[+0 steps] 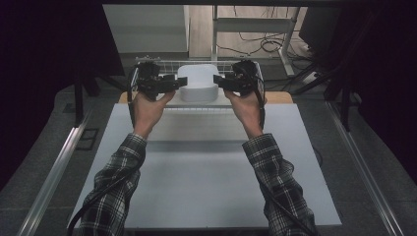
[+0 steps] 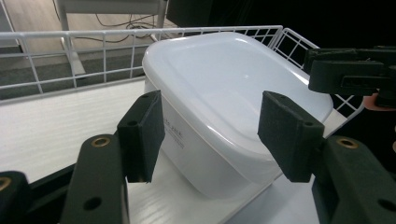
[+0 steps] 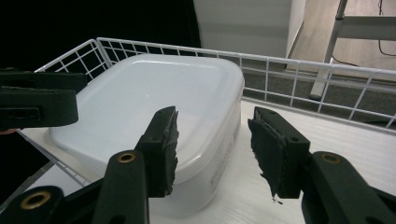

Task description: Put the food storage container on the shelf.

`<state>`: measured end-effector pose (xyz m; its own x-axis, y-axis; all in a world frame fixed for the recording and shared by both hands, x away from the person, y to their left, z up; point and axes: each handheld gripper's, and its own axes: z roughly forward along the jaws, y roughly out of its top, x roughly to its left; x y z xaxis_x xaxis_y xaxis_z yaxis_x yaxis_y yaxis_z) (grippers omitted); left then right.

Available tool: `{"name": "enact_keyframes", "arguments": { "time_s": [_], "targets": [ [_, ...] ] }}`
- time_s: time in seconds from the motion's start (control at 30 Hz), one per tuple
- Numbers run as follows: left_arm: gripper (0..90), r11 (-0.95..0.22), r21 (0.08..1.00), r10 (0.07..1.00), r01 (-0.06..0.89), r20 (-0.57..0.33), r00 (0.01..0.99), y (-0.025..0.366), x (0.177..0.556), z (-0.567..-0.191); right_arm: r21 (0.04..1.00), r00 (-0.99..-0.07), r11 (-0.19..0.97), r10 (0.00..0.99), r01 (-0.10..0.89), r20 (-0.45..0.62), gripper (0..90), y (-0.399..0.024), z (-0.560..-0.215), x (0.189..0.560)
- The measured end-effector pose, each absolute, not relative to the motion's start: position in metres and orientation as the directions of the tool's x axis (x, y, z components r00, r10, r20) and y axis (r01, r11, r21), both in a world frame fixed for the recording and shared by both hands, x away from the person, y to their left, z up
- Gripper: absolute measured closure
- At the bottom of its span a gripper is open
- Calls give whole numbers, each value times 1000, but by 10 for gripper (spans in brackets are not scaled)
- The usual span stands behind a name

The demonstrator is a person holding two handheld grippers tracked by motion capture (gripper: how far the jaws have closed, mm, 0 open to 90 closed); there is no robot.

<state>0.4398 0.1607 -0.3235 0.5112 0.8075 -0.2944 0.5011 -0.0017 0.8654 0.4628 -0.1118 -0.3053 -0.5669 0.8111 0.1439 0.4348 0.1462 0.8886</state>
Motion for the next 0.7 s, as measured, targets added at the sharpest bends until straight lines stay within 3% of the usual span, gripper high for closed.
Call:
{"name": "enact_keyframes", "arguments": {
  "time_s": [0.13, 0.27, 0.53, 0.7],
  "targets": [
    [389, -39, 876, 831, 481, -239, 503, 160, 438, -320, 893, -565, 144, 814, 427, 139, 508, -112, -306, 462],
    [330, -10, 887, 805, 463, -268, 530, 162, 433, -315, 897, -592, 151, 793, 416, 141, 462, -113, -305, 457],
    [137, -76, 890, 766, 450, -237, 598, 165, 417, -317, 907, -680, 192, 722, 374, 127, 225, -115, -305, 441],
    [81, -134, 899, 756, 418, -180, 629, 162, 404, -325, 908, -700, 231, 708, 350, 90, 122, -115, -312, 432]
  ]
}}
